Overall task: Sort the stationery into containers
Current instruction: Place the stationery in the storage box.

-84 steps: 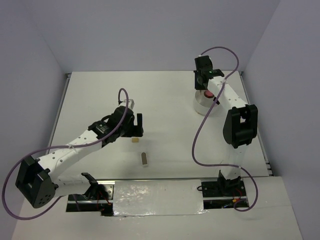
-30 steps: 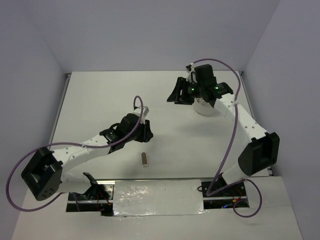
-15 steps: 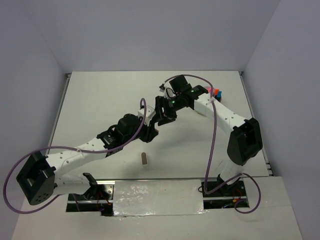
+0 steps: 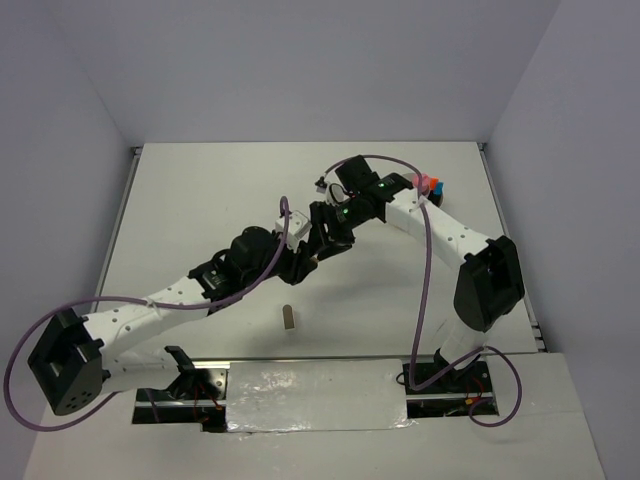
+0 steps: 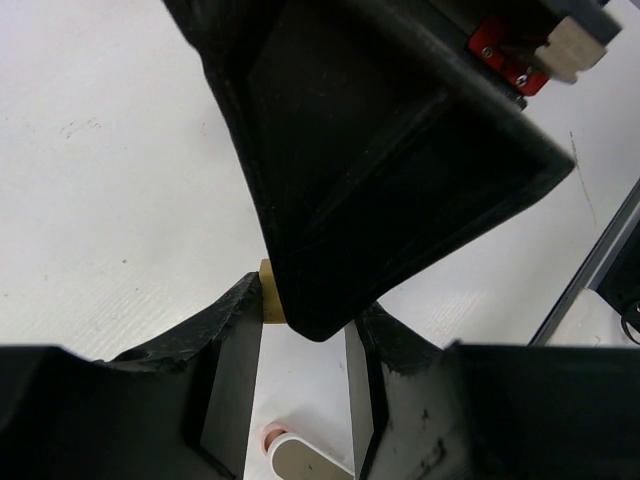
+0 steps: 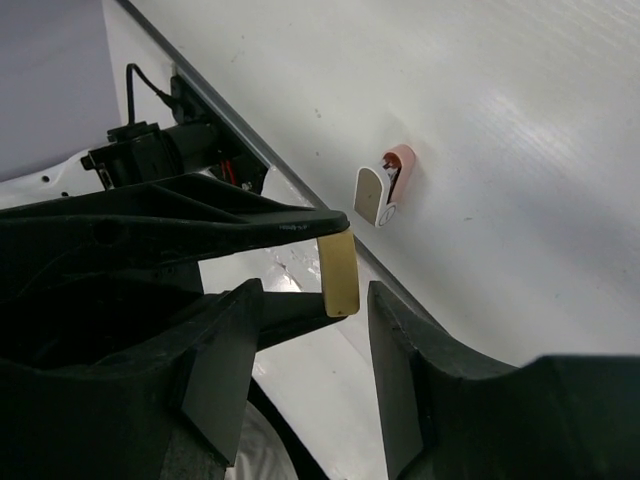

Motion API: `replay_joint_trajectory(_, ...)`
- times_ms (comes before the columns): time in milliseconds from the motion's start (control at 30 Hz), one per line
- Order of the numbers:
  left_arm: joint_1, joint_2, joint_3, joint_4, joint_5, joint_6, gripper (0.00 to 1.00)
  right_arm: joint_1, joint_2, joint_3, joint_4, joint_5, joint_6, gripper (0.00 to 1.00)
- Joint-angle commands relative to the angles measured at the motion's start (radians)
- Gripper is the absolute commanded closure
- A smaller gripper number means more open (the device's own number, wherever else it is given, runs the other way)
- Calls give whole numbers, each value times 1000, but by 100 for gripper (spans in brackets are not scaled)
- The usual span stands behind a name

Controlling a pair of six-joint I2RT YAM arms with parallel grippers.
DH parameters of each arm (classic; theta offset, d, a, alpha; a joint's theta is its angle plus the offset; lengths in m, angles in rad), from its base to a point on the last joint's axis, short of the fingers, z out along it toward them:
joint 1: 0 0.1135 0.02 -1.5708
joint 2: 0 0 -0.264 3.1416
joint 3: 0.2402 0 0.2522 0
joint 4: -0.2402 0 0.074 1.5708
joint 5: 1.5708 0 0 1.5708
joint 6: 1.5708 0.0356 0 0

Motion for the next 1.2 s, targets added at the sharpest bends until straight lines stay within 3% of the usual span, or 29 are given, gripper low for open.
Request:
replay_joint_trajectory(0,0,-32,46,67,36,8,100,17,-1,9,21,-23,-2,47)
replay_joint_trajectory(67,0,-38,46,67,27,5,100,23,6,19,15,-21,-6,50)
replay_joint_trajectory(267,-1,-53,43,66,-5,8,95,37,13,13,7,-40,-17,81)
replay_joint_trajectory(433,0,-56,44,56,-25,5,77,42,7,20,8,-69,-23,96)
replay_joint_trajectory(467,0,-56,46,56,-26,3,69,42,2,19,16,-74,-19,100)
replay_joint_trajectory(500,0,-55,46,55,-61,0,50,42,-3,17,25,-78,-16,100)
replay_joint_trajectory(567,-1,-53,47,52,-75,-6,28,42,-16,17,50,-74,-5,100)
replay_joint_trajectory(600,-1,-53,50,46,-83,-10,12,39,-20,20,57,-71,1,100)
replay_joint_trajectory(633,-1,-53,51,43,-95,-13,3,37,-21,25,65,-66,4,100)
replay_joint_trajectory(867,-1,-55,57,-52,-175,-59,1,-69,-15,104,15,127,-54,100)
replay_joint_trajectory(967,2,-76,46,-112,-229,-101,1,-156,-6,156,-11,340,-98,100)
replay_joint_trajectory(1000,2,-85,40,-138,-234,-110,1,-187,3,178,-28,495,-121,100)
replay_joint_trajectory(1067,3,-117,18,-158,-218,-136,1,-214,31,239,-45,622,-152,100)
replay_joint_trajectory(1100,3,-128,12,-177,-212,-150,1,-236,63,264,-54,755,-186,100)
replay_joint_trajectory(1167,2,-160,-2,-200,-211,-164,1,-262,108,336,-74,857,-226,100)
